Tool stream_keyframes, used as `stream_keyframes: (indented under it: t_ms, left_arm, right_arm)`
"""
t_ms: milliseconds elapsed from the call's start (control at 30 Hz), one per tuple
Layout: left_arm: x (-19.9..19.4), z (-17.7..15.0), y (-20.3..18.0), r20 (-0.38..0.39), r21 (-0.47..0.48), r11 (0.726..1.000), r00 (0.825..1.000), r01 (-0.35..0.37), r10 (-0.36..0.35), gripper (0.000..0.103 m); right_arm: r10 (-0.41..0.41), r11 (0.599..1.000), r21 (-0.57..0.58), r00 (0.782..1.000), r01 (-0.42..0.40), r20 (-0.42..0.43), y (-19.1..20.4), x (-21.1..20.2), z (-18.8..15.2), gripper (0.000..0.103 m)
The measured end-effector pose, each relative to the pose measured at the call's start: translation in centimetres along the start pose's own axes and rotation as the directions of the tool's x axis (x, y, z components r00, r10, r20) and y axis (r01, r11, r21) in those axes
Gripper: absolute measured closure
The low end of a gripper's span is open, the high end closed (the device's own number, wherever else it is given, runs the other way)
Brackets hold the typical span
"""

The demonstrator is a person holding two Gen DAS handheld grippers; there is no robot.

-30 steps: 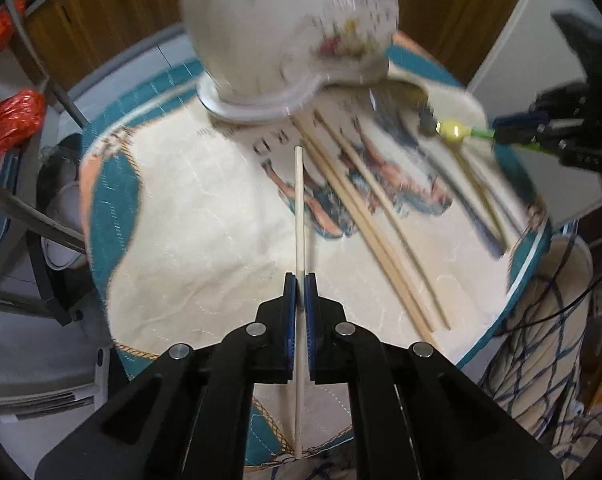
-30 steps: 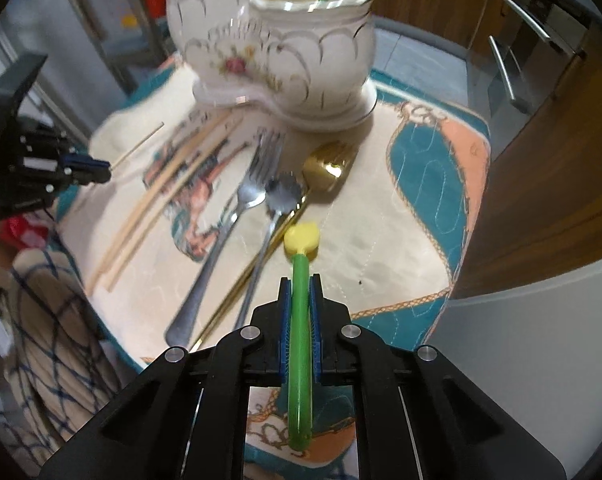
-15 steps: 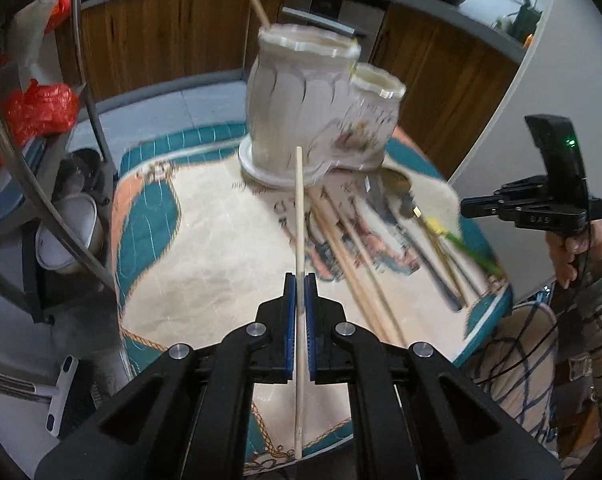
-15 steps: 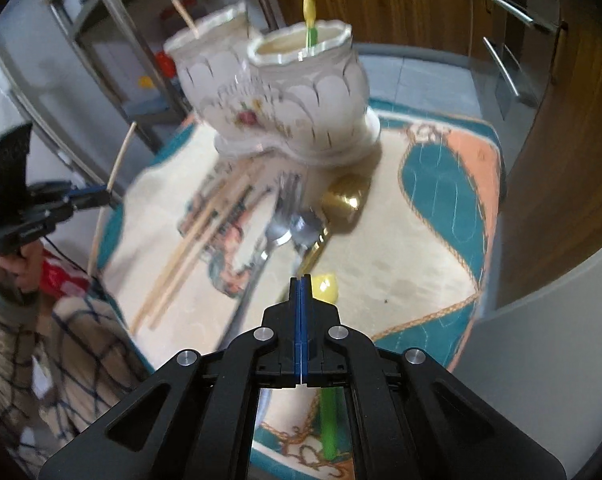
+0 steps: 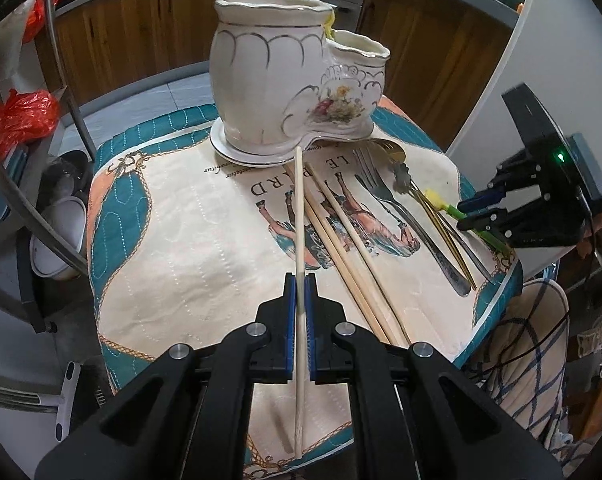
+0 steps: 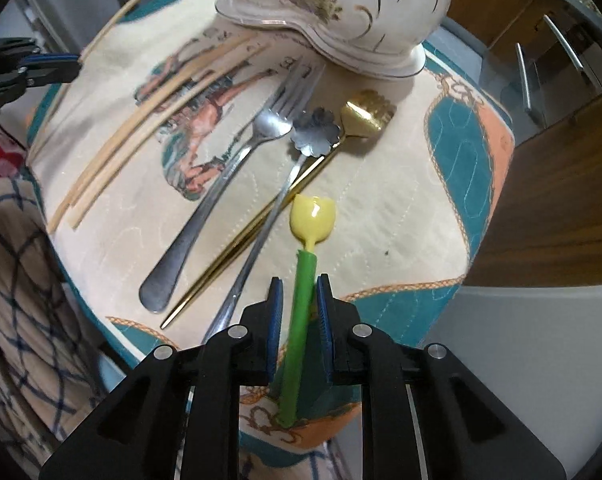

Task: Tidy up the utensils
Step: 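Lift the chopstick over the tall pot while the right tool carries its utensil over the smaller pot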

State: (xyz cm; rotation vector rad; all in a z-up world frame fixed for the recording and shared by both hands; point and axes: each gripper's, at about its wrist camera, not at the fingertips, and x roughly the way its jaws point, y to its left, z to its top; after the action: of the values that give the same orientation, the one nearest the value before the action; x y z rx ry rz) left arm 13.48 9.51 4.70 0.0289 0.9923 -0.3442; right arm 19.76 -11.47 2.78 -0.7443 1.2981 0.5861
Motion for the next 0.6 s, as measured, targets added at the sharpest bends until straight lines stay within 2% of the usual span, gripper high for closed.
stream_keyframes:
  t_ms: [67,167,267,333,467,600]
  left_arm:
    - [0.0,0.1,-0.1,0.0,0.002,1.0,1.0,0.001,-0.001,0.099]
    - [-0.2,0.2,-0.3,0.006,0.007,1.0,1.0,0.004,-0.004,0.099]
    - [-0.7,0.4,-0.6,0.02,0.015,1.0,1.0,0.007,-0.008,0.099]
    - [-1.2,0.4,-0.7,0.032,0.017,1.0,0.999,0.008,-0.009,0.099]
    - [-2.2,0.6,-0.3,0.065,0.006,1.0,0.998,0.011,-0.011,0.099]
    - [-3.2,1.0,-0.1,0.109,-0.011,1.0,0.994,0.023,-0.021,0.099]
  right_arm:
    - [0.008,1.0,-0.006,0.999,-0.008,-0.047,-0.1,0.2,0.7,0.085]
    - [0.019,1.0,-0.015,0.995,-0.02,-0.101,-0.2,0.6,1.5,0.091]
    - [0.009,1.0,-0.011,0.993,-0.01,-0.12,-0.2,0.6,1.8,0.092]
    - [0.016,1.0,-0.002,0.995,-0.016,-0.094,-0.8,-0.1,1.8,0.093]
    - [0.06,0.997,0.056,0.998,-0.061,0.024,-2.7,-2.9,1.5,0.093]
    - [0.115,0.986,0.107,0.983,-0.131,0.146,-4.8,-5.3,0.9,0.093]
